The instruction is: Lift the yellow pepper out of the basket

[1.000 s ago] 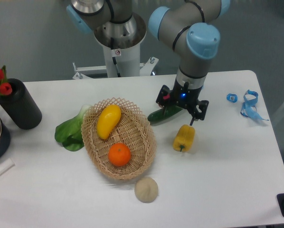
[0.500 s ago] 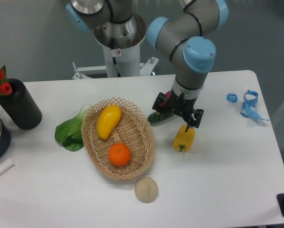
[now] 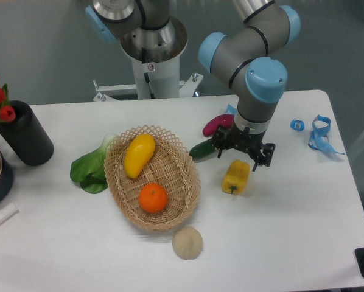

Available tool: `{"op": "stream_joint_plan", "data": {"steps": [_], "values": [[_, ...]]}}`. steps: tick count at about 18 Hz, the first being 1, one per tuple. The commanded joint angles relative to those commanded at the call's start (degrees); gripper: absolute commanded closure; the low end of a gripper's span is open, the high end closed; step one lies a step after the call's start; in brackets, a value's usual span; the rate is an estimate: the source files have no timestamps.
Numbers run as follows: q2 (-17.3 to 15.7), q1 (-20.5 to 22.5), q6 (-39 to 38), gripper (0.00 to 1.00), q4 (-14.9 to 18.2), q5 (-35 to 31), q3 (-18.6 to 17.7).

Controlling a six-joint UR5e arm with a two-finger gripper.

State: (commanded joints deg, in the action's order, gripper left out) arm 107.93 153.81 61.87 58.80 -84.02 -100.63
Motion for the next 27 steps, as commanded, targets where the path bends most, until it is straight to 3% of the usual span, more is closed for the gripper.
{"op": "stream_joint_plan", "data": {"steps": [27], "values": [[4.0, 0.4, -0.1, 0.00, 0.0, 0.0, 0.1]]}}
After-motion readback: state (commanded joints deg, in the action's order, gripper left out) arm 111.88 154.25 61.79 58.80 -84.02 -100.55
